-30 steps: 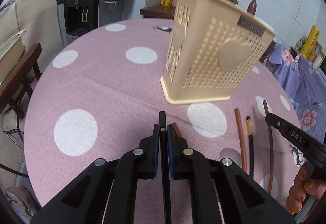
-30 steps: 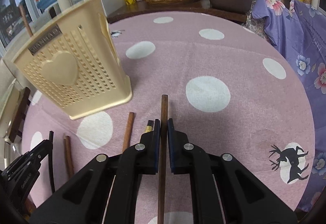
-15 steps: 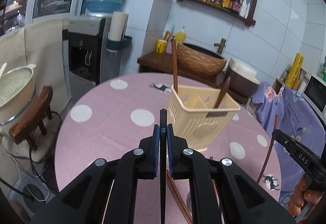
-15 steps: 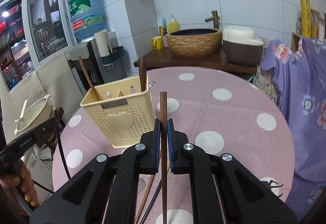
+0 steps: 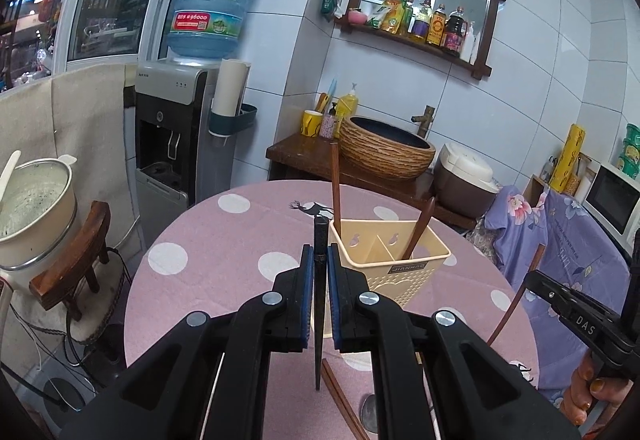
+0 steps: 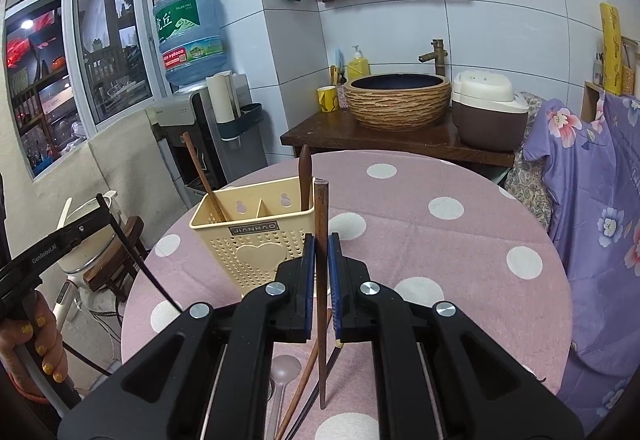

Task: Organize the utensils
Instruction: 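Lift the chopstick with the left tool while the right tool carries its chopstick over the holder, then open the left tool over the holder while the right tool drops its chopstick in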

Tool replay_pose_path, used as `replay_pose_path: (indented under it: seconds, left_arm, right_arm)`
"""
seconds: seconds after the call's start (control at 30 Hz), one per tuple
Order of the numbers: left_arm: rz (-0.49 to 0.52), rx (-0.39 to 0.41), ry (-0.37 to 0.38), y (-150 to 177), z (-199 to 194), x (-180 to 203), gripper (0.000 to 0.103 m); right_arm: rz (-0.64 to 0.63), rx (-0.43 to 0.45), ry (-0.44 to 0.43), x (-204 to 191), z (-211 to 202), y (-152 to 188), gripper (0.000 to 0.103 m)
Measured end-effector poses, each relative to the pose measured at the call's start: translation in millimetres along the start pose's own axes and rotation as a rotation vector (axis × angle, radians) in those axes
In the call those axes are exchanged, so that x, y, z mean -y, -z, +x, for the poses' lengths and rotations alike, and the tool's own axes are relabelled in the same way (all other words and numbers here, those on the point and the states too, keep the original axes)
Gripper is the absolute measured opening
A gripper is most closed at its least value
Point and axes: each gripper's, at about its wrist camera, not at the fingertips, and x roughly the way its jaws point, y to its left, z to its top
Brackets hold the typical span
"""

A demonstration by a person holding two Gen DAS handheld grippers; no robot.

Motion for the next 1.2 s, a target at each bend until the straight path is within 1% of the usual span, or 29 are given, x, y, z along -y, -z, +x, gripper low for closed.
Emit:
replay_pose_path:
  seconds: [0.37,0.5,0.6,0.7,0.77,0.87,0.93,1.0,1.07,1.17,1.2]
  left_arm:
    - [0.003,0.013,0.013,-10,0,2,0.008]
    - [0.009,0.009,0.056,-21,-6,3,0.008]
    - [0.018,0.015,0.105,-37,-17,7,0.008]
    - [0.032,0.054,0.146,-59,-35,15,0.008]
    - [0.048,0.097,0.159,-78,-45,24,0.008]
    - [0.055,0.159,0.149,-107,-52,37,0.008]
    - [0.047,0.189,0.129,-125,-48,44,0.008]
    - [0.039,0.205,0.103,-137,-37,48,0.008]
    - [0.026,0.204,0.081,-145,-21,53,0.008]
    - [-0.003,0.171,0.064,-145,10,54,0.007]
    - [-0.005,0.164,0.058,-143,17,53,0.001]
  right_arm:
    - [-0.006,-0.006,-0.029,-2,2,-8,0.007]
    - [-0.001,-0.007,-0.068,-4,-1,-20,0.007]
    - [-0.009,0.014,-0.096,-10,-9,-38,0.007]
    - [-0.015,0.055,-0.121,-17,-19,-66,0.007]
    - [-0.005,0.093,-0.131,-22,-26,-90,0.007]
    - [-0.006,0.175,-0.116,-32,-35,-128,0.007]
    - [-0.008,0.212,-0.109,-38,-36,-148,0.007]
    - [-0.006,0.239,-0.089,-45,-27,-164,0.007]
    - [-0.017,0.245,-0.062,-51,-17,-169,0.007]
    - [-0.04,0.244,-0.015,-56,9,-163,0.008]
    - [-0.042,0.238,-0.009,-56,17,-159,0.007]
